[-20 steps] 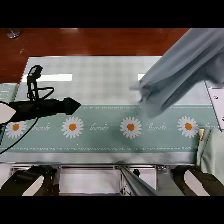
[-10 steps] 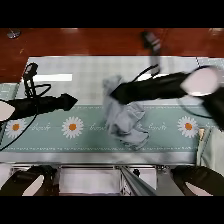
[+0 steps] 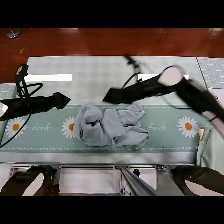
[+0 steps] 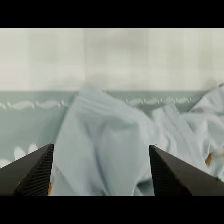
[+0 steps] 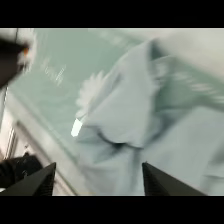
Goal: Fold the shirts.
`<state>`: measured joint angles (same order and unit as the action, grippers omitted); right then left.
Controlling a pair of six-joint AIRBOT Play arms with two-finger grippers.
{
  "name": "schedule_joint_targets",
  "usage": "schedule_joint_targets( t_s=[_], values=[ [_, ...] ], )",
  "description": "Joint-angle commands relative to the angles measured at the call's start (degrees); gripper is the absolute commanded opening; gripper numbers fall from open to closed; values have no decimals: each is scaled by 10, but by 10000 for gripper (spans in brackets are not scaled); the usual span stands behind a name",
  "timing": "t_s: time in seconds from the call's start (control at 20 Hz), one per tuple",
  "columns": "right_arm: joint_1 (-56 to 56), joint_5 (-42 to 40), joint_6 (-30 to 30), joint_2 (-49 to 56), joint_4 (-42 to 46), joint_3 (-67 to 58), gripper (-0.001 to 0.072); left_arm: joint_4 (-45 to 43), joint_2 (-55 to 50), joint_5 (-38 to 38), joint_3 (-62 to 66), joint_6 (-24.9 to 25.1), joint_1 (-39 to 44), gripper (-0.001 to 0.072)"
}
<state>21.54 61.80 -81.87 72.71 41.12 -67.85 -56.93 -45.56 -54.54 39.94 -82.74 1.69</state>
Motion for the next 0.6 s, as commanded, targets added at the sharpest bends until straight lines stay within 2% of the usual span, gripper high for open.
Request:
schedule_joint_targets(
  t_s=[0.0,0.15,0.25,0.35,0.55],
  values=[
    [-213,142,5,-80,83,-2,618,-1,-22,-122,-5,0,4,704],
    [-366,162,5,-170,205,99,616,23,-91,-158,-35,35,1,704],
    [-437,131,-10,-228,209,225,615,155,-142,-151,-48,120,3,704],
    [-451,95,-12,-264,183,332,614,245,-193,-131,-47,173,21,704],
    [-390,84,3,-272,158,444,614,252,-271,-93,-23,193,68,688]
  ],
)
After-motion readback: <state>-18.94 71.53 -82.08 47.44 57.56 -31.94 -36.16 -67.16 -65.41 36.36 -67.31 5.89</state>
